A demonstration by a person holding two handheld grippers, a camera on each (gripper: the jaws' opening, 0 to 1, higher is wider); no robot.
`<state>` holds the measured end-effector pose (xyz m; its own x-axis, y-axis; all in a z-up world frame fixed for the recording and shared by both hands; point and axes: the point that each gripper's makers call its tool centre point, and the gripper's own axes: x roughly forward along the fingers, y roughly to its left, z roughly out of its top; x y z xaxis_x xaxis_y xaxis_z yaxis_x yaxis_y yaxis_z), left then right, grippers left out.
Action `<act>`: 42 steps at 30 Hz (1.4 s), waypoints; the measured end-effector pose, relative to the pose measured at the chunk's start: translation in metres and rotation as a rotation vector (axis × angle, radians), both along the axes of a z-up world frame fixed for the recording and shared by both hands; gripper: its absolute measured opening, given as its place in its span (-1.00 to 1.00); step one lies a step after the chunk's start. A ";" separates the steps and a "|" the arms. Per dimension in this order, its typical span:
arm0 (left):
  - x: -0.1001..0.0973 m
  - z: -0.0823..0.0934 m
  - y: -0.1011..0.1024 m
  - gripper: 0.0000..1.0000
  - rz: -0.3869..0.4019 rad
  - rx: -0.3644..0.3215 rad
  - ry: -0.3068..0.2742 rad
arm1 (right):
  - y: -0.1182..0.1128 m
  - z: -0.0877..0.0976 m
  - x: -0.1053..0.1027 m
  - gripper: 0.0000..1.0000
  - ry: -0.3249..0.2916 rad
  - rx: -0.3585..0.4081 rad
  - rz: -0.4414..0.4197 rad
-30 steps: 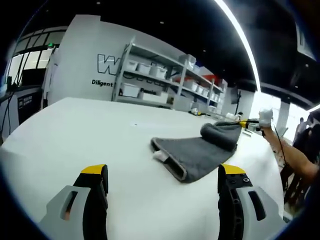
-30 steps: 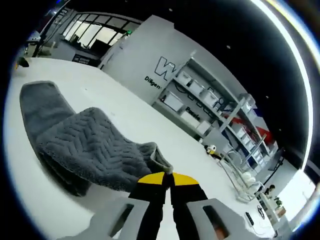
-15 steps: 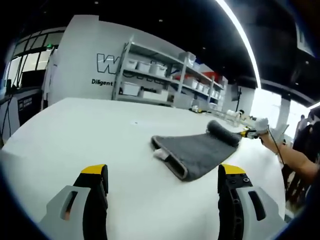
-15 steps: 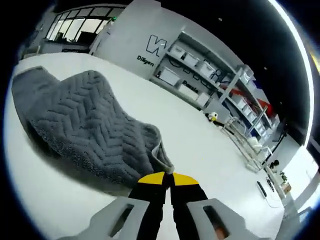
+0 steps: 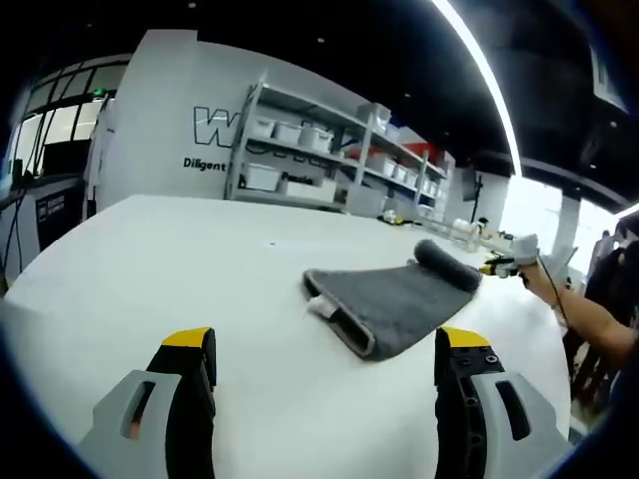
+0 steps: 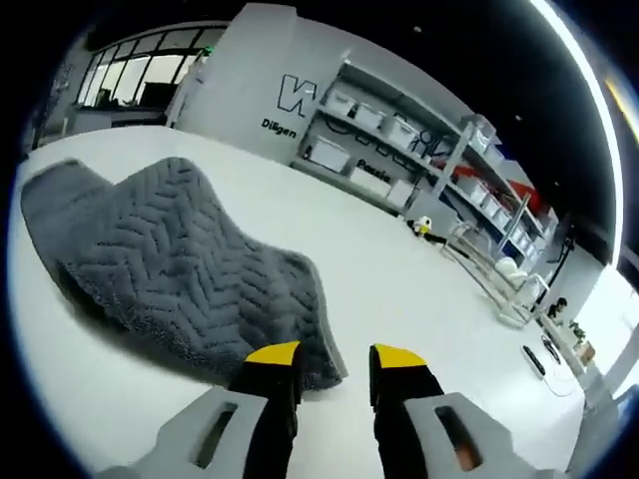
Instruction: Open the folded towel by lifting each exposed corner and separating the folded layers until the towel lies flat within the target outline without major curled edges
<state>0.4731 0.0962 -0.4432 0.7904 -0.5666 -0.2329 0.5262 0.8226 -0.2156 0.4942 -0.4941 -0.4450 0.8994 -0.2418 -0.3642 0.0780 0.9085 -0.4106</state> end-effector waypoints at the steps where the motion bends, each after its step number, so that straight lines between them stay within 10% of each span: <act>1: -0.001 0.000 0.000 0.78 0.000 0.001 0.001 | 0.002 0.003 -0.001 -0.52 -0.002 0.000 0.006; 11: -0.001 -0.003 -0.001 0.78 -0.002 0.014 0.004 | 0.044 0.034 -0.004 -0.21 -0.115 0.079 0.098; 16: -0.002 -0.002 -0.002 0.78 -0.004 0.016 0.000 | 0.086 0.036 -0.003 0.15 -0.102 0.200 0.214; 30: -0.004 -0.008 -0.010 0.79 -0.032 0.072 0.005 | 0.180 0.040 -0.008 0.99 -0.055 0.171 0.349; 42: 0.001 0.003 0.000 0.78 -0.007 0.042 -0.034 | 0.235 0.035 -0.007 0.99 -0.062 0.197 0.461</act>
<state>0.4737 0.0958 -0.4403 0.7941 -0.5626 -0.2299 0.5384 0.8267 -0.1634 0.4872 -0.2588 -0.4099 0.9179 0.2537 -0.3052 -0.3309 0.9138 -0.2355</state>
